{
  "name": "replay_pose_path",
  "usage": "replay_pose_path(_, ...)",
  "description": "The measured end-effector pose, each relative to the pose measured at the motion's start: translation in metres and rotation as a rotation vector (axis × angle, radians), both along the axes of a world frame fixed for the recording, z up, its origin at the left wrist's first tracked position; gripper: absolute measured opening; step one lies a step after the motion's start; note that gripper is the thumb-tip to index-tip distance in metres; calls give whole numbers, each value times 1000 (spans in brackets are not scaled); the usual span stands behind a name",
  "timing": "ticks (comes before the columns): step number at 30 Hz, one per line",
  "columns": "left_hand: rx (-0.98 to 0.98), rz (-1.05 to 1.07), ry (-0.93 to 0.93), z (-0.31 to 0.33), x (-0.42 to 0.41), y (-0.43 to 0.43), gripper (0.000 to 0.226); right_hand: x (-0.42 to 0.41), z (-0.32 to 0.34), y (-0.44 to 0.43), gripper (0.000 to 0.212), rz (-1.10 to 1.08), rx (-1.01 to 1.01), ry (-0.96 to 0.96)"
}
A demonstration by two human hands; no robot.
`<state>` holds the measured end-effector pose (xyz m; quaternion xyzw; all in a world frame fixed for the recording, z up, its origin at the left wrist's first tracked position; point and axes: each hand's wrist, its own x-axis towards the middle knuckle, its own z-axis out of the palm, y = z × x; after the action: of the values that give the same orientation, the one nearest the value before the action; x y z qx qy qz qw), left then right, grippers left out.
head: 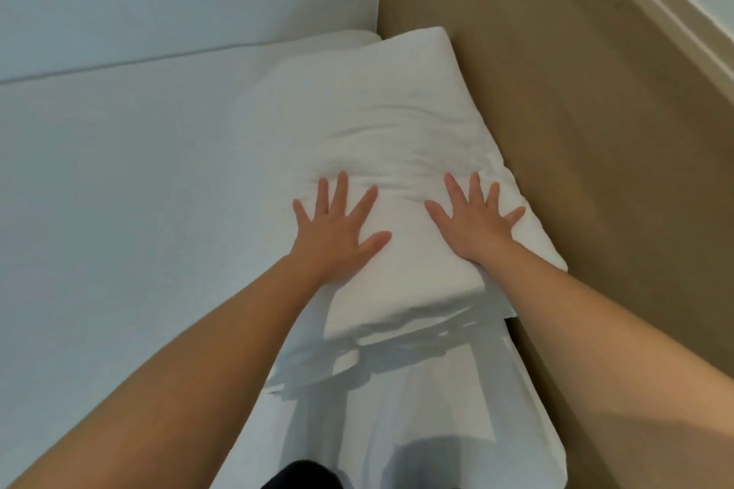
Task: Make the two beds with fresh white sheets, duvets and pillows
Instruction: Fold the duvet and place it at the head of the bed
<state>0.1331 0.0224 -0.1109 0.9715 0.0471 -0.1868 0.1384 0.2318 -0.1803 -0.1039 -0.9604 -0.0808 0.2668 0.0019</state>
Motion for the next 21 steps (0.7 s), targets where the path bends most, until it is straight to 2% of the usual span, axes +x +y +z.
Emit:
replay_pose_path(4,104,-146,-86,-1,56,17,69,-7,-4,6,74,1,14,-39)
replay_pose_path(8,241,-301,-323,6,147,40,60,32,-14,30,67,-73,129,-292)
replay_pose_path(11,292,-363,-443,-5,218,46,59,68,-51,38,61,-139,190,-458)
replay_pose_path(15,302,-308,-275,-54,243,55,68,20,-109,17,63,-285,123,-377)
replay_pose_path(21,277,-314,-243,-87,259,47,75,26,-107,12,65,-393,89,-377)
